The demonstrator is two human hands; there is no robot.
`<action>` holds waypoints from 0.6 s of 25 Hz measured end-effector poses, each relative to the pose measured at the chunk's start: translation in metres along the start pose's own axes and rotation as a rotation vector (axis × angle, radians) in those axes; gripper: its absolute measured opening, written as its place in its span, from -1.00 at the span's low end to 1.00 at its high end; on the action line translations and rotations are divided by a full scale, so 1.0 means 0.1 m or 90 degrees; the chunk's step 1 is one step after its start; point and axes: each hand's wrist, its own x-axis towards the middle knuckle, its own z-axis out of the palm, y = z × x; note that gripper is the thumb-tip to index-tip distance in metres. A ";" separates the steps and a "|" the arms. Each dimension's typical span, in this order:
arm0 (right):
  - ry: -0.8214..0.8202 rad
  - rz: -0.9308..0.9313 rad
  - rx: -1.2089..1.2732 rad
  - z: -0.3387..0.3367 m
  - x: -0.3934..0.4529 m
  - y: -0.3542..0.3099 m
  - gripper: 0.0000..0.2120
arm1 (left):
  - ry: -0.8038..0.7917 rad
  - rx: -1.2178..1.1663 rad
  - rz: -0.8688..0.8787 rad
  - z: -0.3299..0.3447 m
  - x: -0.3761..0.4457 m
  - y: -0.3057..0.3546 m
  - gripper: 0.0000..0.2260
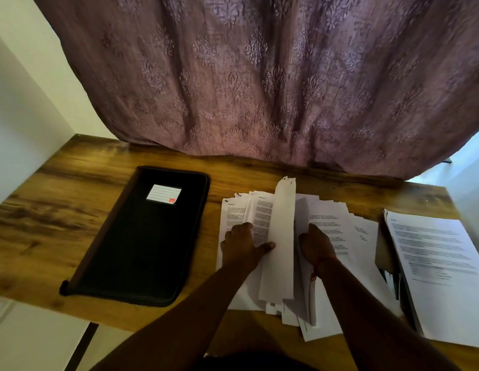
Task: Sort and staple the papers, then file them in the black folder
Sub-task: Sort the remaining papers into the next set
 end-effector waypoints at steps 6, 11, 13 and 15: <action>-0.002 0.000 0.001 0.00 0.00 -0.01 -0.72 | -0.047 -0.004 -0.046 0.00 0.04 0.01 -0.21; -0.002 0.012 0.017 0.01 0.00 -0.01 -0.70 | -0.029 -0.002 0.041 0.04 0.03 -0.03 -0.26; -0.002 0.008 0.015 0.00 0.00 -0.01 -0.73 | 0.005 0.024 0.169 0.05 -0.01 -0.03 -0.50; -0.013 0.000 0.016 -0.02 0.00 -0.02 -0.79 | 0.025 0.059 0.275 0.07 -0.02 -0.04 -0.73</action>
